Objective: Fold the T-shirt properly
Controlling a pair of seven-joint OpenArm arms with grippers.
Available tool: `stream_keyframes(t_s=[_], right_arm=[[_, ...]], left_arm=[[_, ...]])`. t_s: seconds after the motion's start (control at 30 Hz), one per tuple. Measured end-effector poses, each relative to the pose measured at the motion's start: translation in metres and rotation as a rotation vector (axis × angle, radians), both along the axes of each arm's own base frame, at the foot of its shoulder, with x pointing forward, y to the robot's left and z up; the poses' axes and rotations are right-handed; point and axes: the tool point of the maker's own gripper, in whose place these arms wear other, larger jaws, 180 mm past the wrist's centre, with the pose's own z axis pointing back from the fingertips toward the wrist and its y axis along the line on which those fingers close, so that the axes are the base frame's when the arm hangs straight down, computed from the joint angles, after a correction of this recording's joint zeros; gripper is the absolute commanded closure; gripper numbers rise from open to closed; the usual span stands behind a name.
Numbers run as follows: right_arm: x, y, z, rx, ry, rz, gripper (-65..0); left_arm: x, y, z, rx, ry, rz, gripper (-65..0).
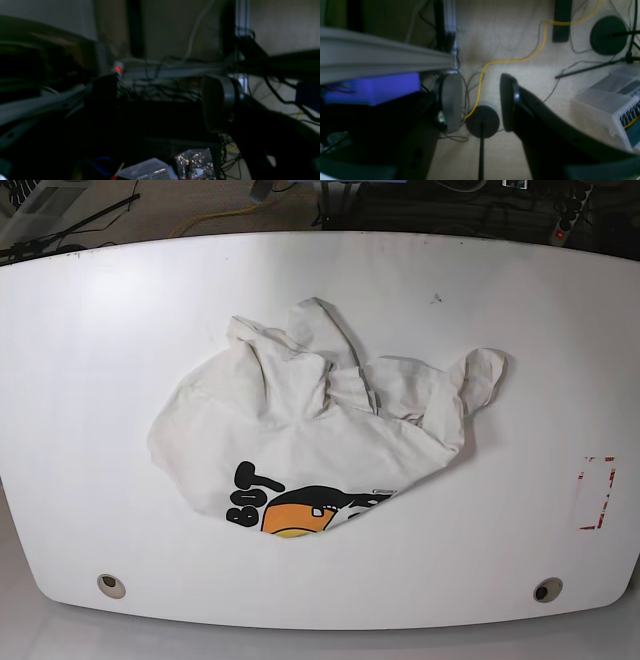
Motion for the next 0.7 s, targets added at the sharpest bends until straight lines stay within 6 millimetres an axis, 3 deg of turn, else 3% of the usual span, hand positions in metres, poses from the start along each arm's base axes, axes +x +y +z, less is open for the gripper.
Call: stream_keyframes(t_s=[0.1, 0.23, 0.37, 0.57, 0.7], right_arm=[[-0.002, 0.008, 0.015, 0.046, 0.023, 0.035, -23.1], [0.017, 0.019, 0.042, 0.119, -0.047, 0.034, -23.1], [0.034, 0.020, 0.061, 0.117, -0.104, 0.041, -23.1], [0.069, 0.022, 0.067, 0.117, -0.197, 0.055, -23.1], [0.097, 0.022, 0.070, 0.115, -0.265, 0.059, -23.1]], left_arm=[[0.006, -0.001, 0.019, -0.042, -0.042, 0.044, -48.9], [0.013, 0.009, 0.051, -0.061, -0.111, 0.114, -48.9], [0.025, 0.015, 0.070, -0.073, -0.164, 0.142, -49.0], [0.036, 0.019, 0.075, -0.066, -0.199, 0.145, -49.2], [0.064, 0.018, 0.078, -0.072, -0.278, 0.141, -49.3]])
